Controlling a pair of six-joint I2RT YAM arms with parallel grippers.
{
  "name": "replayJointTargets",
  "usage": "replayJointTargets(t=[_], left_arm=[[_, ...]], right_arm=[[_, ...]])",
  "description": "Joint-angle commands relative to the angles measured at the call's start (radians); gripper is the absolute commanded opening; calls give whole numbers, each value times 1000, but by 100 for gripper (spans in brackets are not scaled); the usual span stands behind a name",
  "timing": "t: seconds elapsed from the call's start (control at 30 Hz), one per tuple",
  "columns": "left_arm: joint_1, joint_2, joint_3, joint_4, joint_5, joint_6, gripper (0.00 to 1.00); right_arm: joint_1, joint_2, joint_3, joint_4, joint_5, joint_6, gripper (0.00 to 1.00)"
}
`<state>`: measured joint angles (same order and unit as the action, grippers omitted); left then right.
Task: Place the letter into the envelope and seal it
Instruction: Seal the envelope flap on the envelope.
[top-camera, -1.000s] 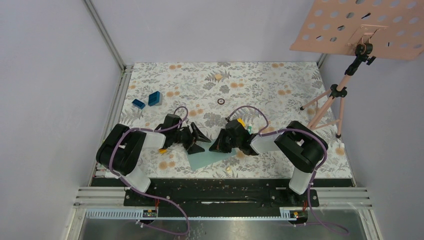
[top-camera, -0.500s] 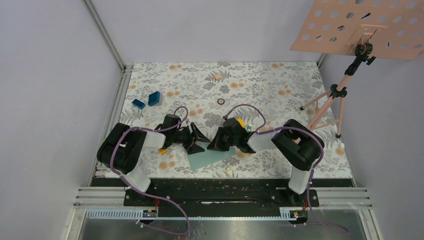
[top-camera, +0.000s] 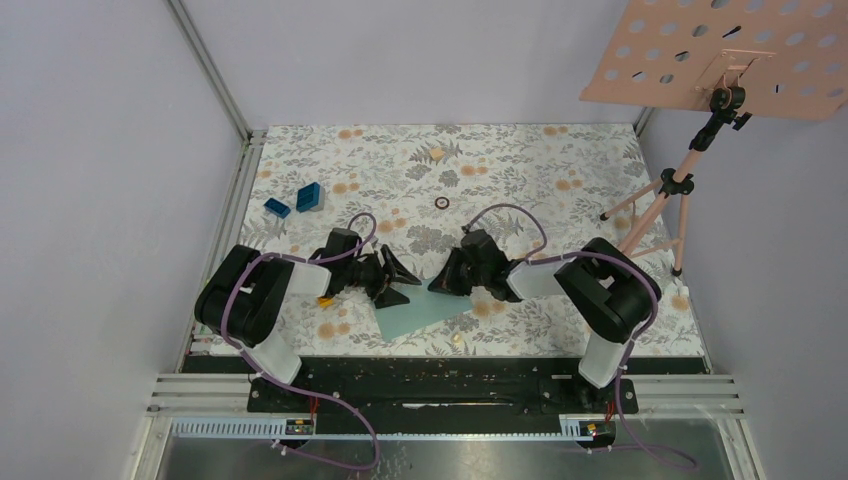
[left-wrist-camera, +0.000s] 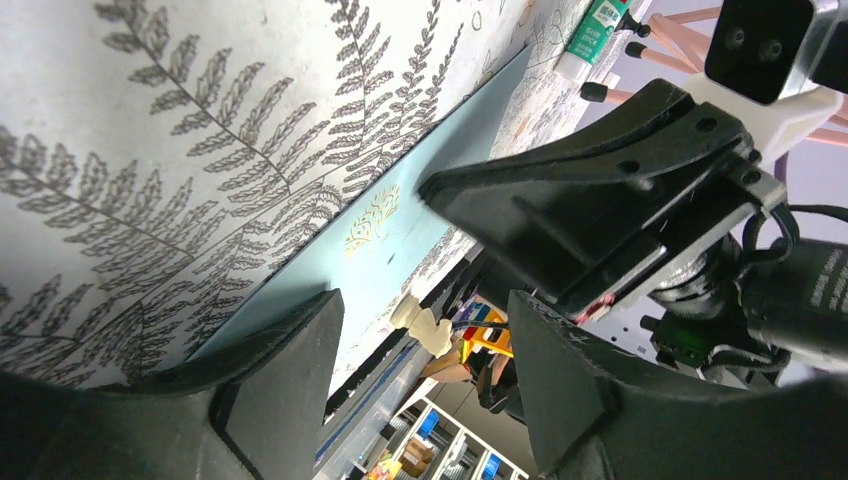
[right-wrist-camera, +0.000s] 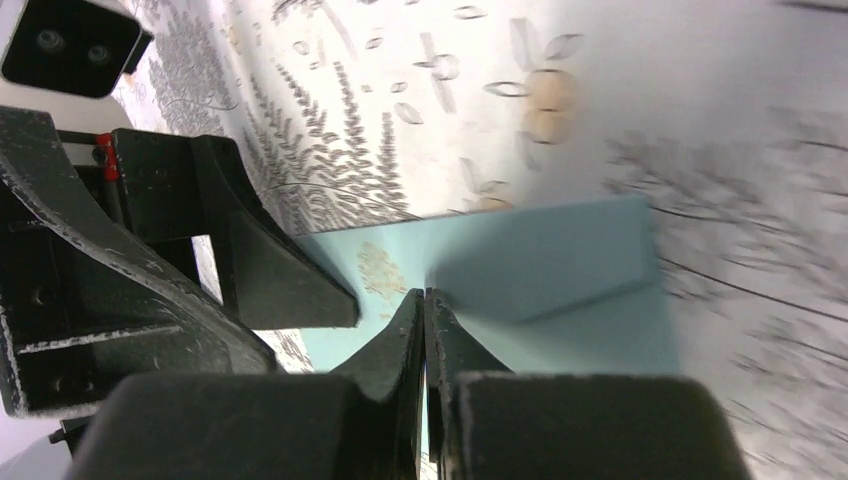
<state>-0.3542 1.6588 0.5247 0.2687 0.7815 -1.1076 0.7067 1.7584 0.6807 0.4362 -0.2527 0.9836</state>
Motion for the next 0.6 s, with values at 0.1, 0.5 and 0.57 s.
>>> replayJointTargets(t=[0.1,0.5,0.57], left_arm=[[-1,53,-37,-32,-153,55,65],[2,63,-29,-20,-132,45,64],[6,62,-30,-21,-131,49,64]], right_arm=[[136,99,129,-112,-8,-54,0],[65,47,64,-196,38,-108,0],[36,31,32,-191,38,-116,0]])
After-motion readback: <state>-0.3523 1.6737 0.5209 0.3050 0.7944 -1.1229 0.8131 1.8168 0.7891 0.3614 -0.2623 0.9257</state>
